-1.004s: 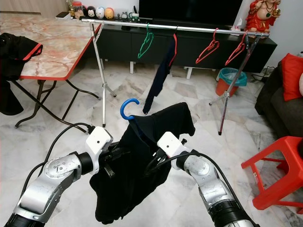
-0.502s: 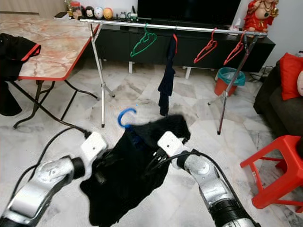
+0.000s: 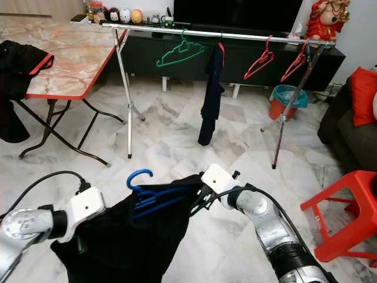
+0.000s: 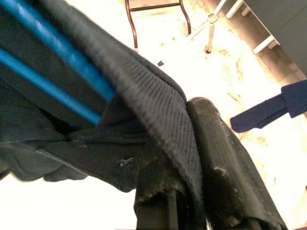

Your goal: Hang hanger

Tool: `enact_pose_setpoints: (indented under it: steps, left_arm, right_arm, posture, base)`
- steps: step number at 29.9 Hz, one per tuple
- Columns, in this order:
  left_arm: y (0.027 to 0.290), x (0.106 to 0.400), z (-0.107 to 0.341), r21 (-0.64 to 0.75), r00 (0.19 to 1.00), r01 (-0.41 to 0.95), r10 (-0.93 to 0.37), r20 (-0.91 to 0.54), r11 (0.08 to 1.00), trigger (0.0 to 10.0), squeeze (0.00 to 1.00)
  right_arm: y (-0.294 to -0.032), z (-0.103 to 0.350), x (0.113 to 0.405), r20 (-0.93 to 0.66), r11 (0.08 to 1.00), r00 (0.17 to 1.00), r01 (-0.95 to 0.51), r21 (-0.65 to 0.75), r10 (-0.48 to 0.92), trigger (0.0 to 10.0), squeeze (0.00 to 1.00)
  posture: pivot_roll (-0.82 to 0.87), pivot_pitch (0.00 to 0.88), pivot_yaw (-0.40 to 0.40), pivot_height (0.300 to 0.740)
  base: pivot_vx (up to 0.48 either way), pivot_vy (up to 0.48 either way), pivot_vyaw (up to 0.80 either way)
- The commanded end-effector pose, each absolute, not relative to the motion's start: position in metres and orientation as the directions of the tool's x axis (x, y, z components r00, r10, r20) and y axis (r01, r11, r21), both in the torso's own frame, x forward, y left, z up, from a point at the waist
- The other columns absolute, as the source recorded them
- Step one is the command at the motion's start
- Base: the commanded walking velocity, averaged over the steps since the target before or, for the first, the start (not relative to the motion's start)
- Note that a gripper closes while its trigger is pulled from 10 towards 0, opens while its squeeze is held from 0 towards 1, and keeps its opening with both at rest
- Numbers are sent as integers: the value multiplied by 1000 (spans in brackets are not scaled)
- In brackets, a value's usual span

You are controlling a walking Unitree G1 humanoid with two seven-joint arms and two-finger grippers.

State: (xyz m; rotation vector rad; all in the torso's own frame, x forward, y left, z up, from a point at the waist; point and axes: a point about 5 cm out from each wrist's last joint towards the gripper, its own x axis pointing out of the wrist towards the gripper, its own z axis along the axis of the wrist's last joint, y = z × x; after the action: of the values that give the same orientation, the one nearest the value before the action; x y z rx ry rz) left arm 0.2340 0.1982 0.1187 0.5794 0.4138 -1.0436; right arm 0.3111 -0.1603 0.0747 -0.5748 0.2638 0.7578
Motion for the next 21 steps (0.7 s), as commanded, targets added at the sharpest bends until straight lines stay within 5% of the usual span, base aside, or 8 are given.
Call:
enact_pose_setpoints:
  steps: [1, 11, 21]
  left_arm:
    - [200, 232, 133, 281, 434, 901, -710, -554, 332, 10000, 0]
    - [207, 237, 164, 266, 450, 891, -793, -410, 368, 10000, 0]
    - [203, 215, 169, 163, 241, 969, -863, -444, 187, 10000, 0]
  right_arm:
    - [-169, 79, 315, -438, 572, 710, -704, -421, 551, 0, 0]
    - [-186, 70, 312, -520, 541, 686, -725, -426, 509, 0, 0]
    - [-208, 74, 318, -536, 560, 728, -679, -475, 428, 0, 0]
  posture:
    - [90, 0, -106, 740]
    - [84, 0, -100, 740]
    - [80, 0, -80, 740]
  base:
    - [0, 0, 0]
    - [0, 0, 0]
    - [0, 0, 0]
